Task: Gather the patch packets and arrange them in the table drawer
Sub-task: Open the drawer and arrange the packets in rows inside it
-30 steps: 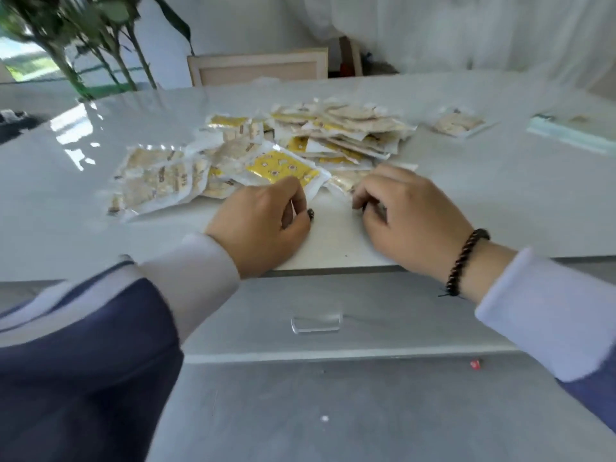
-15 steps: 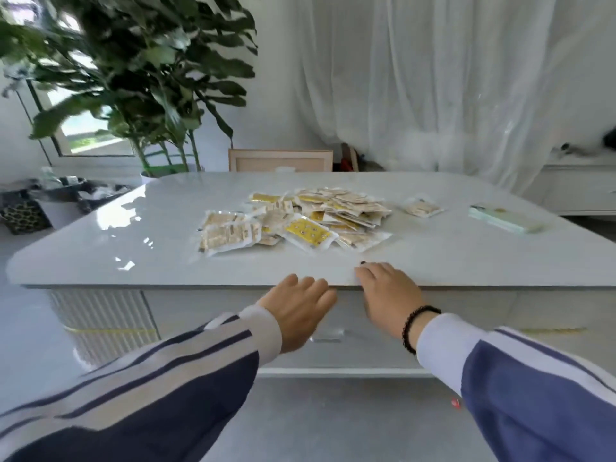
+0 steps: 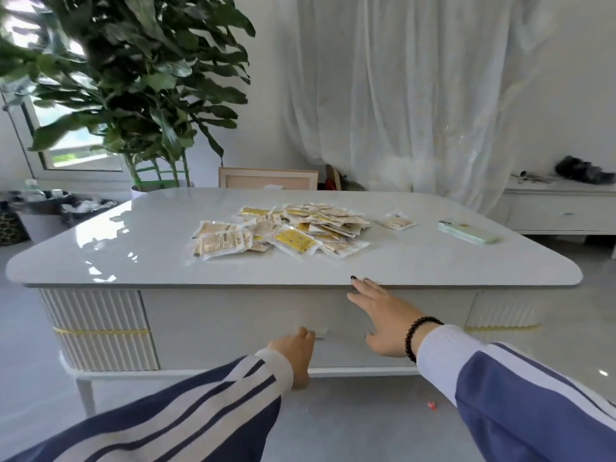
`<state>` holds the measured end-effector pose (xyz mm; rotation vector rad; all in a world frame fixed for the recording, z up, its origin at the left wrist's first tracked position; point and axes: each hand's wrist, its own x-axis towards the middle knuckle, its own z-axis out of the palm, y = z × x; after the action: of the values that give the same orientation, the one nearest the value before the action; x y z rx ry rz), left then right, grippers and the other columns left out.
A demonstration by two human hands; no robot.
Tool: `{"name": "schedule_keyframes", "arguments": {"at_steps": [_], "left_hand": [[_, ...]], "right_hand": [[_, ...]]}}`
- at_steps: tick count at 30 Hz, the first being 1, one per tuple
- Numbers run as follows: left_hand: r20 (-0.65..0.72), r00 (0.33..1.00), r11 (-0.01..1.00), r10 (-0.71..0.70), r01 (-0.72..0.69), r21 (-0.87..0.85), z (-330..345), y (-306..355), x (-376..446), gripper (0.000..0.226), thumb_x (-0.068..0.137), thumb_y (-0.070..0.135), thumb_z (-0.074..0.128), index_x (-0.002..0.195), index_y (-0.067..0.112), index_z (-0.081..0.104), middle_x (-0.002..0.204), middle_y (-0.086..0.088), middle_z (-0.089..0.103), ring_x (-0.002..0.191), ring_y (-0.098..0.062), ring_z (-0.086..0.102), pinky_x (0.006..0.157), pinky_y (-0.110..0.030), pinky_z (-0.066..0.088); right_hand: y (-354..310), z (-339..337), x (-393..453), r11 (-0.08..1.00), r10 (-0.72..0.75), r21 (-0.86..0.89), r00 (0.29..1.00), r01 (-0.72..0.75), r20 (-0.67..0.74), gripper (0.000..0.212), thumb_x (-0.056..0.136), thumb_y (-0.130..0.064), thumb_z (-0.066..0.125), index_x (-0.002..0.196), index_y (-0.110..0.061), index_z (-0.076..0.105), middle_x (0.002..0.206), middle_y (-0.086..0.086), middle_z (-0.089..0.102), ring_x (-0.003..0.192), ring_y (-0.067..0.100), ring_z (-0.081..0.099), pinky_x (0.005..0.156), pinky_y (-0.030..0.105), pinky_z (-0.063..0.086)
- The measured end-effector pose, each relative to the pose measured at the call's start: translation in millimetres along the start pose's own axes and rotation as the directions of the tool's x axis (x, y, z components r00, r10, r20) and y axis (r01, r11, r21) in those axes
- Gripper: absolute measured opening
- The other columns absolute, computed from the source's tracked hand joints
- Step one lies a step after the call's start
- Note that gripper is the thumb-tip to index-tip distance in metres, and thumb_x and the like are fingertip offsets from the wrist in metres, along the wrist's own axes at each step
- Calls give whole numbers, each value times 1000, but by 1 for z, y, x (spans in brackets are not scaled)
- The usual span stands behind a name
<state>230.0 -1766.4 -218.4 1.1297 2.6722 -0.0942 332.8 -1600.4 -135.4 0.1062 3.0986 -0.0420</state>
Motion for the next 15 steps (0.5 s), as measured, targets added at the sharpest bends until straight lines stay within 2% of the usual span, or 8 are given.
{"name": "schedule_keyframes", "arguments": {"at_steps": [5, 8, 11, 13, 15], "left_hand": [[14, 1000, 999, -9, 8, 35, -11, 3, -4, 57, 84, 13, 61, 136, 12, 38, 127, -6, 51, 106, -29, 59, 87, -42, 54], [38, 999, 998, 8, -10, 68, -12, 6, -13, 51, 86, 13, 60, 133, 13, 40, 121, -8, 55, 104, -29, 60, 86, -41, 54], [32, 998, 994, 52, -55, 99, -19, 7, -27, 46, 89, 14, 57, 132, 15, 41, 113, -9, 60, 96, -29, 61, 81, -40, 55], [-76, 990, 981, 118, -104, 165, -31, 7, -38, 40, 91, 11, 52, 129, 16, 42, 107, -7, 62, 87, -27, 61, 74, -37, 53], [-251, 950, 962, 185, -123, 242, -48, 6, -48, 32, 91, 11, 43, 122, 16, 45, 105, -6, 65, 86, -30, 63, 68, -36, 47]], "right_hand": [[8, 3, 4, 999, -37, 16, 997, 38, -64, 73, 87, -18, 53, 150, -30, 19, 160, -8, -4, 147, 9, -4, 117, 31, 21], [9, 2, 7, 999, -31, 41, 997, 34, -77, 70, 89, -21, 55, 150, -29, 20, 160, -8, 2, 147, 10, 1, 118, 29, 15], [7, 1, 6, 997, -6, 79, 998, 11, -66, 69, 86, -24, 59, 148, -27, 28, 160, -9, 3, 146, 10, 0, 118, 32, 17], [4, 2, 3, 996, 13, 83, 999, -10, -34, 69, 83, -24, 62, 146, -27, 32, 160, -8, -1, 147, 11, -4, 117, 39, 20], [-2, 2, 3, 996, 31, 80, 999, -32, 6, 67, 82, -21, 64, 143, -27, 37, 160, -6, -6, 147, 13, -9, 117, 41, 20]]}}
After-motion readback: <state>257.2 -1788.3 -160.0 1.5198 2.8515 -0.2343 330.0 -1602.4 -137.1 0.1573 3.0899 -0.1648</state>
